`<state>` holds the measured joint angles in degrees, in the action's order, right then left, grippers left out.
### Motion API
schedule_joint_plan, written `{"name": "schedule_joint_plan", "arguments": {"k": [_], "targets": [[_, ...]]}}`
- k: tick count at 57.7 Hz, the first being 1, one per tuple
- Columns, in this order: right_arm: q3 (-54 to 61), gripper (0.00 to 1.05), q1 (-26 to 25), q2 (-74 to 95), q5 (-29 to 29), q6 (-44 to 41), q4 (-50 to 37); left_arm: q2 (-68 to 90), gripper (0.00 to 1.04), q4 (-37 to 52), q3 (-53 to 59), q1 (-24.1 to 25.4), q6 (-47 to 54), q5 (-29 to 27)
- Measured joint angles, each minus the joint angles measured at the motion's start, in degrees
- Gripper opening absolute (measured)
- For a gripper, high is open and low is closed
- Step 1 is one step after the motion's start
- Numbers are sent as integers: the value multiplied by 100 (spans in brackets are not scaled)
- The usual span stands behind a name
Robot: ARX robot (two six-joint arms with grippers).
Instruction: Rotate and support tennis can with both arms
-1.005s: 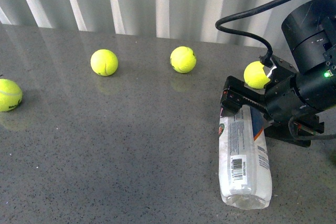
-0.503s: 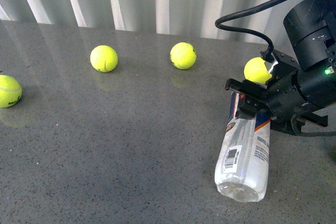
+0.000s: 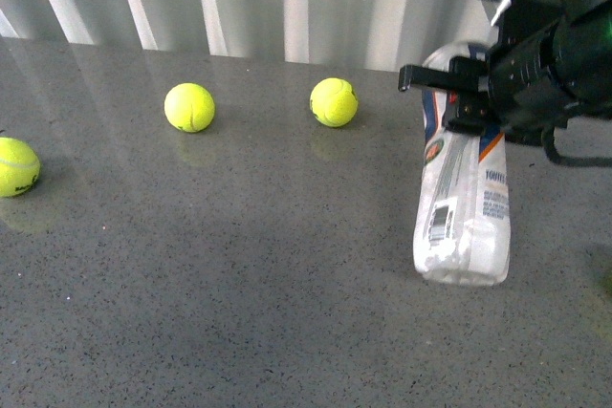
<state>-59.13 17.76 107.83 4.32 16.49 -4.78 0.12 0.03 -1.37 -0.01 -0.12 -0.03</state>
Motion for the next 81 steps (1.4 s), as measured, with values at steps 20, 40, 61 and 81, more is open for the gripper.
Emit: {"name": "schedule_joint_plan", "arguments": {"k": [20, 40, 61, 81], "targets": [[1233, 9, 568, -645, 522, -2951, -2028, 0, 98, 0, 0, 0, 0, 0], [2413, 7, 588, -542, 83, -6247, -3515, 0, 98, 0, 0, 0, 0, 0], [2225, 6, 516, 199, -372, -7335, -4120, 0, 98, 0, 0, 0, 0, 0], [2369, 6, 131, 557, -675, -7866, -4474, 0, 98, 0, 0, 0, 0, 2]]}}
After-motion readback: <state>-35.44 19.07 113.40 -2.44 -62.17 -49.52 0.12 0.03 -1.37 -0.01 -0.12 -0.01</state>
